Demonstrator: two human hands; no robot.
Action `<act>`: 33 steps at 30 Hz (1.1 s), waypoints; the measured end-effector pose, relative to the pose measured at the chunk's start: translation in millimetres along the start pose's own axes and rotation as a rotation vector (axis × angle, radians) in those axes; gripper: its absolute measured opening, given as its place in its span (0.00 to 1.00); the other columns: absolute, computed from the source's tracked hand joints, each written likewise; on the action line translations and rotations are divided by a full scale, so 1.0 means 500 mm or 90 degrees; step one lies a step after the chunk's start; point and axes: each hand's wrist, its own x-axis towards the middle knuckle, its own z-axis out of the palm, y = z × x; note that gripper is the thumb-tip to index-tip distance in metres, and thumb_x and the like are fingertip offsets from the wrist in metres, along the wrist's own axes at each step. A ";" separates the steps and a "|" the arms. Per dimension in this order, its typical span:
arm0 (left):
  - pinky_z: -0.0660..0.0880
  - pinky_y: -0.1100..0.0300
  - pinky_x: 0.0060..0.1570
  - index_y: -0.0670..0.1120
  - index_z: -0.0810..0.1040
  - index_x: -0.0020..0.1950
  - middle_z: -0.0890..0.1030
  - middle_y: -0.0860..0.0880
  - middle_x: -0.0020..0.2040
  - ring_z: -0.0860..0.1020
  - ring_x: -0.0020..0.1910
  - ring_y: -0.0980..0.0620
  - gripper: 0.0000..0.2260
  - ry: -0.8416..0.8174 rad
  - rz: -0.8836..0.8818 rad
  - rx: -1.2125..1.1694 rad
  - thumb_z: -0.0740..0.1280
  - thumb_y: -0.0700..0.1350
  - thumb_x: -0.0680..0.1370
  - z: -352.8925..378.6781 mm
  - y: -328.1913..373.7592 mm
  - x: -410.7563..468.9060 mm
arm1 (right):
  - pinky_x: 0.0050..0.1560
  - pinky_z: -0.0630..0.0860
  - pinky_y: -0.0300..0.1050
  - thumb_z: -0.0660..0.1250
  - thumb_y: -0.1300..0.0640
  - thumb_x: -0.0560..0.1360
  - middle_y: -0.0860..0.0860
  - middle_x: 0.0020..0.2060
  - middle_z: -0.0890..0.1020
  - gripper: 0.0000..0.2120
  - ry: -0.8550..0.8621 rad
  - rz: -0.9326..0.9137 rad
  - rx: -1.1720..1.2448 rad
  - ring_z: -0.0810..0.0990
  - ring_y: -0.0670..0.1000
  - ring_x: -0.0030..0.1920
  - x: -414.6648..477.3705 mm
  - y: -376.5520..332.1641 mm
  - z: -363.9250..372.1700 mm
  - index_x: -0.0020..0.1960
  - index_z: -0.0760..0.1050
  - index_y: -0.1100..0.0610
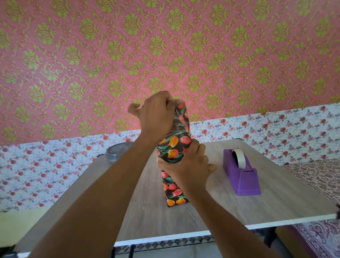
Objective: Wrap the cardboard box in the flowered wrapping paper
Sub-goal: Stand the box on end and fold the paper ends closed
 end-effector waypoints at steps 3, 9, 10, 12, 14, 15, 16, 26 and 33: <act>0.66 0.37 0.61 0.47 0.72 0.41 0.77 0.54 0.35 0.76 0.41 0.48 0.11 -0.009 -0.042 -0.128 0.62 0.41 0.83 0.008 -0.001 -0.021 | 0.55 0.73 0.59 0.63 0.20 0.57 0.51 0.58 0.75 0.53 0.007 -0.006 -0.008 0.81 0.58 0.54 -0.004 -0.007 0.006 0.70 0.64 0.53; 0.64 0.37 0.64 0.44 0.76 0.45 0.73 0.54 0.32 0.74 0.38 0.52 0.13 -0.017 -0.051 -0.155 0.60 0.49 0.86 0.015 -0.009 -0.027 | 0.53 0.73 0.58 0.58 0.20 0.56 0.51 0.55 0.76 0.52 0.029 -0.013 -0.014 0.81 0.58 0.51 -0.004 -0.013 0.009 0.68 0.68 0.54; 0.61 0.39 0.64 0.46 0.74 0.43 0.71 0.55 0.31 0.73 0.38 0.55 0.14 -0.011 -0.043 -0.116 0.59 0.50 0.86 0.014 -0.009 -0.027 | 0.52 0.73 0.58 0.58 0.20 0.57 0.52 0.54 0.77 0.51 0.040 -0.015 -0.010 0.81 0.58 0.50 -0.005 -0.012 0.010 0.68 0.68 0.54; 0.59 0.41 0.63 0.49 0.70 0.37 0.70 0.55 0.30 0.75 0.40 0.50 0.18 -0.010 -0.022 -0.087 0.58 0.50 0.86 0.010 -0.008 -0.023 | 0.52 0.74 0.59 0.57 0.20 0.57 0.52 0.54 0.77 0.51 0.053 -0.021 -0.006 0.81 0.59 0.50 -0.003 -0.010 0.012 0.67 0.69 0.54; 0.64 0.39 0.60 0.51 0.67 0.32 0.70 0.55 0.29 0.75 0.40 0.44 0.21 -0.035 -0.003 -0.105 0.56 0.51 0.86 0.005 -0.007 -0.009 | 0.53 0.74 0.61 0.58 0.18 0.57 0.53 0.55 0.77 0.53 0.041 -0.025 -0.016 0.82 0.59 0.52 -0.001 -0.005 0.013 0.68 0.68 0.54; 0.65 0.40 0.57 0.52 0.68 0.31 0.70 0.55 0.29 0.75 0.38 0.45 0.22 -0.049 0.005 -0.114 0.56 0.54 0.86 0.001 -0.007 -0.003 | 0.54 0.74 0.61 0.58 0.16 0.57 0.53 0.56 0.77 0.54 0.030 -0.027 -0.024 0.82 0.58 0.52 0.002 -0.002 0.013 0.69 0.67 0.54; 0.66 0.44 0.53 0.52 0.70 0.31 0.71 0.54 0.29 0.74 0.36 0.48 0.22 -0.068 0.015 -0.130 0.57 0.56 0.85 -0.001 -0.009 0.002 | 0.54 0.74 0.62 0.59 0.15 0.56 0.53 0.56 0.77 0.56 0.023 -0.027 -0.030 0.82 0.58 0.53 0.006 0.003 0.013 0.70 0.66 0.54; 0.76 0.65 0.42 0.43 0.85 0.43 0.84 0.53 0.38 0.79 0.36 0.60 0.04 -0.167 0.132 -0.239 0.75 0.42 0.76 -0.010 -0.051 0.022 | 0.59 0.77 0.65 0.52 0.21 0.72 0.53 0.62 0.72 0.43 -0.073 -0.066 0.281 0.77 0.58 0.61 0.044 0.045 -0.042 0.74 0.61 0.51; 0.76 0.63 0.42 0.42 0.85 0.43 0.84 0.49 0.38 0.80 0.36 0.55 0.03 -0.163 0.137 -0.255 0.74 0.39 0.76 -0.019 -0.055 0.017 | 0.72 0.61 0.54 0.59 0.53 0.86 0.54 0.65 0.69 0.17 -0.037 -0.315 0.388 0.64 0.55 0.70 0.210 0.005 -0.145 0.74 0.71 0.49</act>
